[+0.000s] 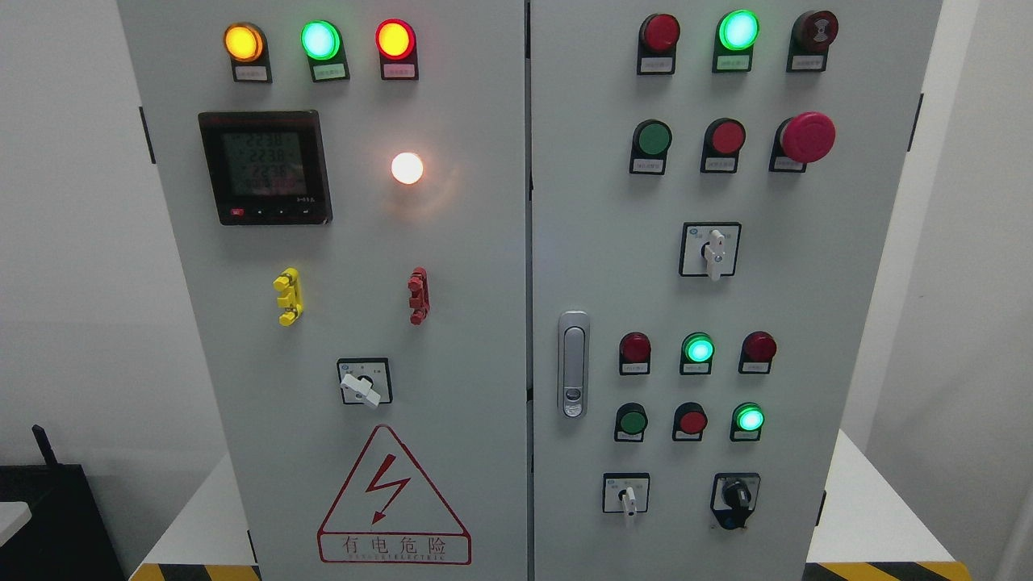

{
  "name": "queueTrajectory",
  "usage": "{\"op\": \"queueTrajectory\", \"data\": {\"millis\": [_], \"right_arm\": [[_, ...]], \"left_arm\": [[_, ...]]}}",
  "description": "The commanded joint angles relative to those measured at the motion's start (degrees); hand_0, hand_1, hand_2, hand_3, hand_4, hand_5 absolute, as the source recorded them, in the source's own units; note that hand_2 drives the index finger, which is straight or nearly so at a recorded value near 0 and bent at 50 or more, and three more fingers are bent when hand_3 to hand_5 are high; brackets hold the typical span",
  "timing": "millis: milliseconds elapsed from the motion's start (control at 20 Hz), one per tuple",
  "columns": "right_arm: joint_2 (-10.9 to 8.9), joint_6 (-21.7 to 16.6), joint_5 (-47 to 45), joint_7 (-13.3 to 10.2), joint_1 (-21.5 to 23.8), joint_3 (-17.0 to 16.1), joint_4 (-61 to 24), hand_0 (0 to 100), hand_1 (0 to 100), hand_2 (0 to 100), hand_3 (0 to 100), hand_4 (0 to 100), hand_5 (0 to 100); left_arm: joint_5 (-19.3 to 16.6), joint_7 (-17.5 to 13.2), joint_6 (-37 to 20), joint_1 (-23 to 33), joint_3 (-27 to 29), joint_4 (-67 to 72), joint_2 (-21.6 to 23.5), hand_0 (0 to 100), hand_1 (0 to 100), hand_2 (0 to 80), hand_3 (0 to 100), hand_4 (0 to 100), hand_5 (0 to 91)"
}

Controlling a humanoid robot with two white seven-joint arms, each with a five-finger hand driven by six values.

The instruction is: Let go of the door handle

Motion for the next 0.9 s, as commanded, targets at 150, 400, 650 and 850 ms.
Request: {"op": "queueTrajectory", "data": {"millis": [150,400,650,850], "right_arm": [[-0.31,0.40,0.68,-0.07,-0.24,0.46,-0.73,41,5,0,4,0,0],[-0.40,0.14,1.29,-0.33,-0.24,0.46,-0.73,39,7,0,4,0,0],[-0.31,-0.04,10.23,-1.47,-0.77,0.46,-0.55,36,16,0,6,0,0],[-0.40,-0.30,20.69,-5.69,-3.67,0.55,0.33,35,27,0,43,40,25]], "left_arm": [[0.00,0.03,0.05,0.06,0.62,0.97,0.00,12,39,0.0,0,0,0.0],[0.00,0.03,0.05,-0.03,0.62,0.97,0.00,12,39,0.0,0,0,0.0],[0.00,0.03,0.05,0.06,0.62,0.97,0.00,12,39,0.0,0,0,0.0],[0.00,0.03,0.05,-0.03,0.62,0.97,0.00,12,39,0.0,0,0,0.0]]}}
